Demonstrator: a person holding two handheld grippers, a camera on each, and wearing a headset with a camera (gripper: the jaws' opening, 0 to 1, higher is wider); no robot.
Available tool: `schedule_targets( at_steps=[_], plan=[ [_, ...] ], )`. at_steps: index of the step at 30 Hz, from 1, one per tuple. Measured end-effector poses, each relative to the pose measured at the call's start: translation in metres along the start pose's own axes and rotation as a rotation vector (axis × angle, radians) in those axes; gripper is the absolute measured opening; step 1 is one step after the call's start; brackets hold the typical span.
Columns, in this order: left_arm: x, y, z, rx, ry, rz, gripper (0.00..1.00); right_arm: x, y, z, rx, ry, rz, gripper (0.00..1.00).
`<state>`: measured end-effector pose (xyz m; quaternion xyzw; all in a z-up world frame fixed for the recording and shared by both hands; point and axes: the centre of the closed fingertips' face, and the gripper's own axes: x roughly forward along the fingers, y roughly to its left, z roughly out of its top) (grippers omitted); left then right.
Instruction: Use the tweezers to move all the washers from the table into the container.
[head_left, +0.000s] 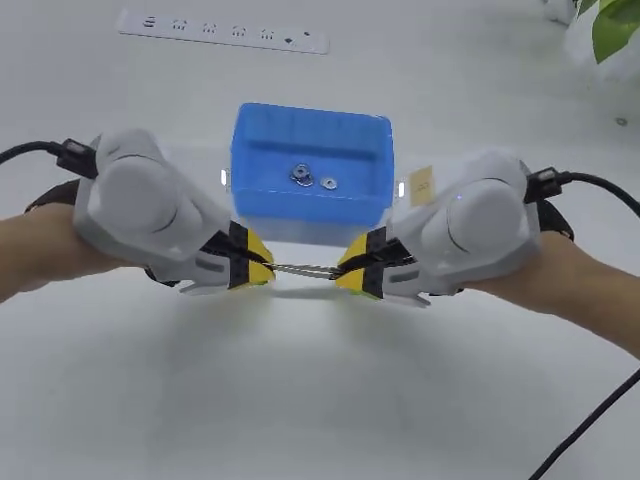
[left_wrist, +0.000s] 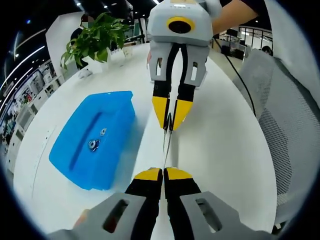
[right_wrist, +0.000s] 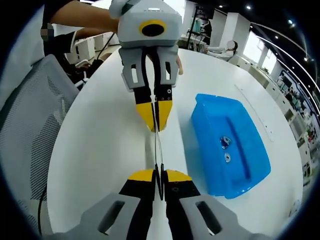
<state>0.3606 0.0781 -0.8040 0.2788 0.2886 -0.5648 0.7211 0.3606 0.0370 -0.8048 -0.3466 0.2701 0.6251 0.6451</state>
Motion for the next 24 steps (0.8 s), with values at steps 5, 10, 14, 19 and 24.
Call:
schedule_targets(
  at_steps=[5, 10, 14, 19, 24],
  plan=[
    [0.004, -0.001, -0.005, -0.018, 0.012, 0.003, 0.06, 0.003, 0.000, -0.003, 0.018, 0.013, 0.002, 0.08],
    [0.008, -0.003, -0.008, -0.020, 0.023, 0.012, 0.06, 0.007, 0.004, -0.006, 0.013, 0.037, 0.010, 0.09],
    [0.007, -0.002, -0.010, -0.058, 0.023, 0.026, 0.07, 0.008, 0.003, -0.009, 0.028, 0.051, 0.012, 0.11],
    [0.004, -0.002, -0.012, -0.063, 0.037, 0.036, 0.11, 0.007, 0.000, -0.009, 0.074, 0.042, -0.004, 0.15],
    [-0.007, -0.005, -0.008, -0.094, 0.015, 0.064, 0.17, 0.001, -0.001, -0.011, 0.088, 0.041, -0.043, 0.24]
  ],
)
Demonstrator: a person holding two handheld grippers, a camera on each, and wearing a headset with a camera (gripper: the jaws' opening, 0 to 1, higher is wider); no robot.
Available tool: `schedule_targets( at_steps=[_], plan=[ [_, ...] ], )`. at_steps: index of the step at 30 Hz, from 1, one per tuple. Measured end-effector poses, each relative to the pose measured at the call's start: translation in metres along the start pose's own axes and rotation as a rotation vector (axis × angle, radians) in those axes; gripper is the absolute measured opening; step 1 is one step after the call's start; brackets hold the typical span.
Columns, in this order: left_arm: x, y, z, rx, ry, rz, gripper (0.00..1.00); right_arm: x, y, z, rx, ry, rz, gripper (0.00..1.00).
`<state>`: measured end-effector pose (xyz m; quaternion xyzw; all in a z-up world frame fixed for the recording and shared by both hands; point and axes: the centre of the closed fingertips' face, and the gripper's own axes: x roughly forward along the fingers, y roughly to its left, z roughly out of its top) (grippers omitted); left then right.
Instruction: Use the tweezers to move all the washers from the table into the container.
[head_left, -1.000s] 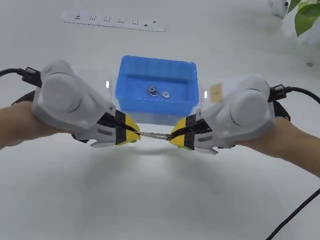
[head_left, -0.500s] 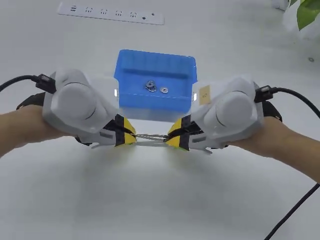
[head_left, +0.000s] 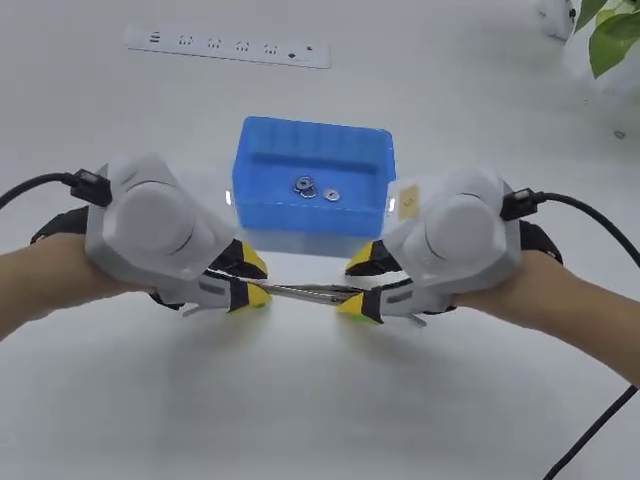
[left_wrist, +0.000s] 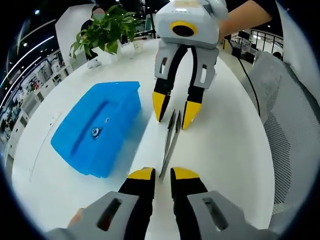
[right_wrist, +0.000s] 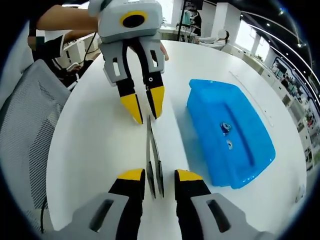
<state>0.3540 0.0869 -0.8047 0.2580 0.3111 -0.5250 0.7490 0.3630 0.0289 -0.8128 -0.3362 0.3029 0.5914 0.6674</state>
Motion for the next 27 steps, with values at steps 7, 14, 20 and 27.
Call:
schedule_targets(
  at_steps=[7, 14, 20, 27],
  plan=[
    [-0.045, -0.009, 0.040, -0.200, -0.267, 0.031, 0.23, -0.037, 0.002, 0.017, 0.098, -0.186, -0.111, 0.40],
    [-0.088, -0.019, 0.030, -0.193, -0.268, 0.142, 0.73, -0.084, 0.004, -0.004, 0.173, -0.212, -0.288, 0.71],
    [-0.105, -0.015, 0.012, -0.205, -0.187, 0.273, 0.87, -0.109, -0.001, -0.012, 0.224, -0.239, -0.412, 0.85],
    [-0.121, -0.016, 0.033, -0.186, -0.231, 0.321, 0.99, -0.119, 0.007, -0.002, 0.146, -0.224, -0.440, 1.00]
  ],
)
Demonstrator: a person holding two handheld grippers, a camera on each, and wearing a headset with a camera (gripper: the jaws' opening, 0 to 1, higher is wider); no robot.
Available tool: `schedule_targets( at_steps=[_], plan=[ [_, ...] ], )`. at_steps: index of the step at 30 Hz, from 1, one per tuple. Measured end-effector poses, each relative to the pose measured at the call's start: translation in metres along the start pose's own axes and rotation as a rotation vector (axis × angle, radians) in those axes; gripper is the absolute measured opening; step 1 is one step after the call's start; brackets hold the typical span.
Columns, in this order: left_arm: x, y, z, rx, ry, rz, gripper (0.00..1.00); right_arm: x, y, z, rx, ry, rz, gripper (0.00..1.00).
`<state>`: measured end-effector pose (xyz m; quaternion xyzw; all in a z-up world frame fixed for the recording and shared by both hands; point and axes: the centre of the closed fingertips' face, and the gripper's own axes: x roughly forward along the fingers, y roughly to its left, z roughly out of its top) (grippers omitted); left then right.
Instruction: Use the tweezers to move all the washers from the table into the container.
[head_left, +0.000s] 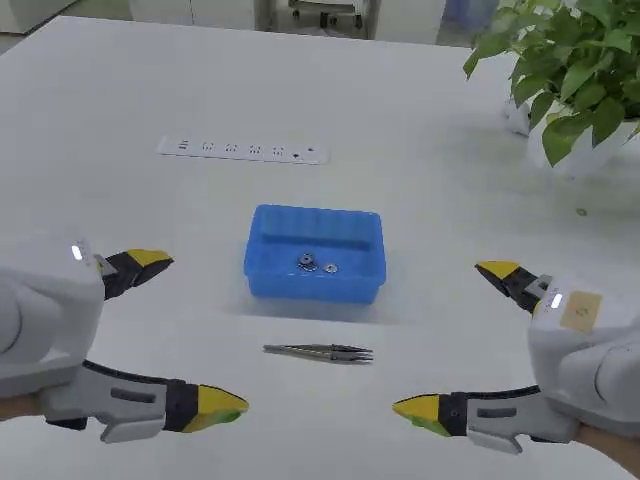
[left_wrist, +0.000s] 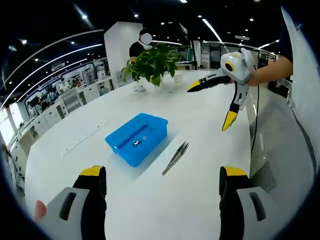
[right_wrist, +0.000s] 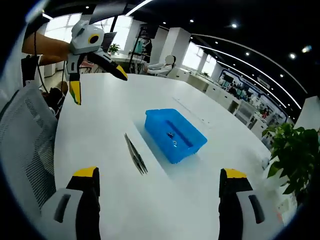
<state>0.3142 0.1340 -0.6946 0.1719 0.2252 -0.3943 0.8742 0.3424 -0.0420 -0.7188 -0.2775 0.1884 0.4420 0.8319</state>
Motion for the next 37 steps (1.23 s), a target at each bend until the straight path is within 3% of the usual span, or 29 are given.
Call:
schedule_targets(
  at_steps=[5, 10, 12, 13, 29, 32, 37],
  plan=[
    [-0.005, 0.000, 0.005, 0.043, 0.015, 0.016, 0.99, -0.005, 0.005, 0.005, -0.038, 0.007, -0.008, 1.00],
    [-0.013, -0.007, 0.011, 0.071, 0.010, 0.005, 0.99, -0.010, 0.011, 0.006, -0.047, 0.012, 0.001, 1.00],
    [-0.017, -0.009, 0.022, 0.118, -0.030, 0.006, 0.99, -0.012, 0.014, 0.007, -0.049, 0.015, 0.004, 1.00],
    [-0.019, -0.010, 0.024, 0.114, -0.036, 0.000, 0.99, -0.013, 0.014, 0.008, -0.051, 0.013, 0.002, 1.00],
    [-0.029, -0.015, 0.023, 0.175, 0.016, 0.008, 0.99, -0.018, 0.023, 0.010, -0.059, 0.022, 0.012, 1.00],
    [-0.029, -0.019, 0.019, 0.231, 0.050, 0.003, 0.98, -0.019, 0.024, 0.010, -0.066, 0.020, 0.014, 1.00],
    [-0.029, -0.022, 0.019, 0.208, 0.047, -0.005, 0.98, -0.020, 0.023, 0.008, -0.064, 0.027, 0.017, 1.00]
  ],
)
